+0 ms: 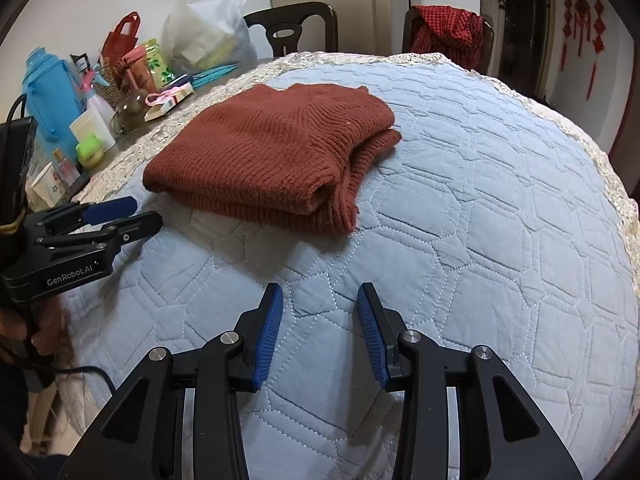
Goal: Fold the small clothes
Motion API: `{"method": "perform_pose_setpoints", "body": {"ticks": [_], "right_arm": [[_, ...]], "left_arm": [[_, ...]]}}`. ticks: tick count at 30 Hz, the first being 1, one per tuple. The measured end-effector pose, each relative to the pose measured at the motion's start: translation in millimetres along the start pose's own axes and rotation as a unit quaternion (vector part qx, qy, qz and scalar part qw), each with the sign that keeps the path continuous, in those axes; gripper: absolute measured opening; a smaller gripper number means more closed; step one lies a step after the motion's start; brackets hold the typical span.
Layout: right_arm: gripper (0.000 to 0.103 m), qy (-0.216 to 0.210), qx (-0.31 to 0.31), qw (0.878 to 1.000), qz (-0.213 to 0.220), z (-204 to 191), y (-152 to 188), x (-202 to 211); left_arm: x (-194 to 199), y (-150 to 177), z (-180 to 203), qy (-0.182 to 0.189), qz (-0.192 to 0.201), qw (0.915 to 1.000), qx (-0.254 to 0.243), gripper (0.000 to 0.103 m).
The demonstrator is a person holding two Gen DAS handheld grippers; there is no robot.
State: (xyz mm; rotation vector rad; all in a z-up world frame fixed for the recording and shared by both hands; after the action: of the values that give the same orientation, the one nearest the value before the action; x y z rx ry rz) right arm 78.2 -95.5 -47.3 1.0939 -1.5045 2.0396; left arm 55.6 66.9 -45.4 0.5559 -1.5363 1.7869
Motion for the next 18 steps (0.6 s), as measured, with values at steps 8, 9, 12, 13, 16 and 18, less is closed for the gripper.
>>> {"method": "perform_pose_setpoints", "body": {"ticks": [8,9,12,13,16,18], "right_arm": [[0.041,0.001,0.001,1.000,0.002,-0.7,0.9,0.4],[0.041,0.000,0.000,1.000,0.002,-0.7,1.1,0.5],[0.041,-0.004,-0.003,1.000,0.001,-0.3,0.3,1.3],[0.041,-0.005,-0.003,1.000,0.001,-0.1,0.1,1.3],[0.041,-0.005,-0.003,1.000,0.001,-0.2,0.4,1.2],[0.041,-0.003,-0.001,1.000,0.002,-0.5,0.3,0.9]], "left_arm": [[-0.1,1.7,2.1,-0.004,0.005,1.0000,-0.001,0.059],[-0.2,1.7,2.3,-0.004,0.005,1.0000,-0.001,0.059],[-0.2,1.7,2.1,-0.005,0.005,1.0000,-0.002,0.059],[-0.2,1.5,2.4,-0.005,0.005,1.0000,-0.002,0.059],[-0.2,1.4,2.7,-0.006,0.005,1.0000,-0.002,0.059],[-0.2,1.4,2.5,-0.006,0.005,1.0000,-0.002,0.059]]}}
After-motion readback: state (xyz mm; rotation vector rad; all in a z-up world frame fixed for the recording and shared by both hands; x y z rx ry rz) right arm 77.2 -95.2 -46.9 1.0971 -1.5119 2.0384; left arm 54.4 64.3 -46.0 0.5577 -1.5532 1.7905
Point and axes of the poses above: each gripper's, at about its wrist camera, not at the fingertips, and x roughly against the way its jaws point, z to its right, y to its underside, the point moved 6 cm from there along -x, roughly the way its jaws point, and after that the axes turned 14 degrees about y, right-handed, at the moved point
